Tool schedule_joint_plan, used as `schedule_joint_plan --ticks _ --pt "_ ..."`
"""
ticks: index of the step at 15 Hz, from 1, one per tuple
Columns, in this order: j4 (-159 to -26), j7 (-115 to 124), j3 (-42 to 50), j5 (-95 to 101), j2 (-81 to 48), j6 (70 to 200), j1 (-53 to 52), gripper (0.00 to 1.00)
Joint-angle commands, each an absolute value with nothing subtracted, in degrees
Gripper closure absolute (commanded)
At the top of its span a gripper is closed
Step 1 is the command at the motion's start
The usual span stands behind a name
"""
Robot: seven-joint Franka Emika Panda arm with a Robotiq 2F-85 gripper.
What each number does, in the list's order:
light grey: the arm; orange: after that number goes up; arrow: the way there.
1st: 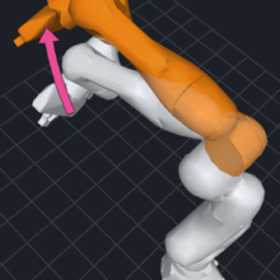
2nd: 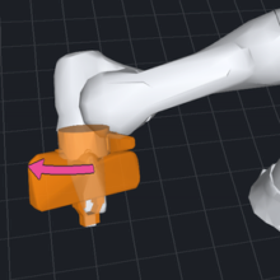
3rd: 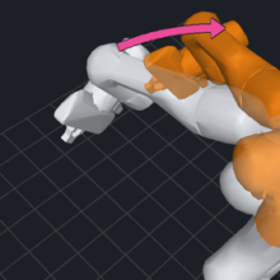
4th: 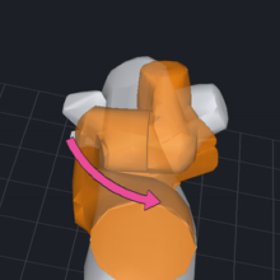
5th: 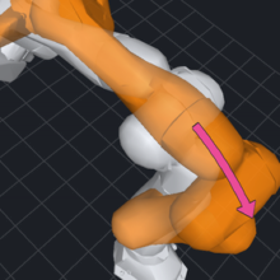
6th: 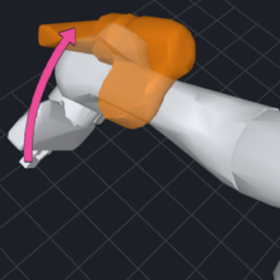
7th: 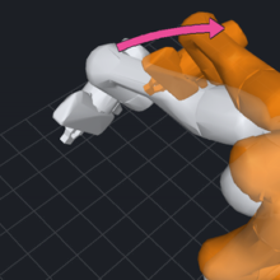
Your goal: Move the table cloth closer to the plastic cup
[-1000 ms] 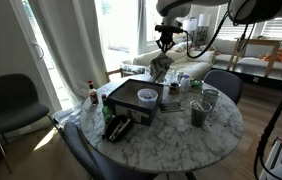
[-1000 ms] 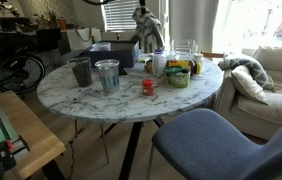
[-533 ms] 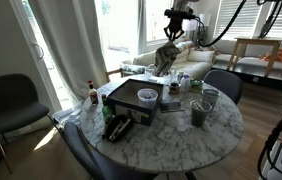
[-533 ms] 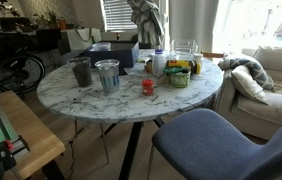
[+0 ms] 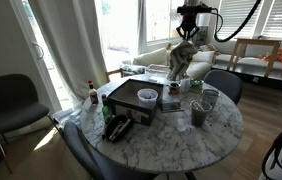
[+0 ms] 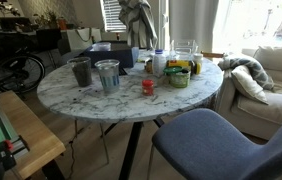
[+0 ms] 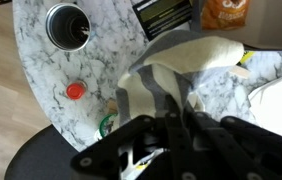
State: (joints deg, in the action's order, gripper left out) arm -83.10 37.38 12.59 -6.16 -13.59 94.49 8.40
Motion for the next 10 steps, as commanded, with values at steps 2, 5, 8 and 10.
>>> schedule_joint_plan --ticks 2,5,8,10 --pt "-94.74 29.66 11.50 -2.35 -7.06 94.06 8.11 0.98" --pt "-102.43 23.95 10.73 -1.31 -3.16 96.31 7.85 0.98" --pt "-108.32 19.76 9.42 -3.00 -1.08 100.14 7.64 0.98" --pt "-111.31 17.92 8.40 -3.78 -0.66 102.22 7.24 0.98"
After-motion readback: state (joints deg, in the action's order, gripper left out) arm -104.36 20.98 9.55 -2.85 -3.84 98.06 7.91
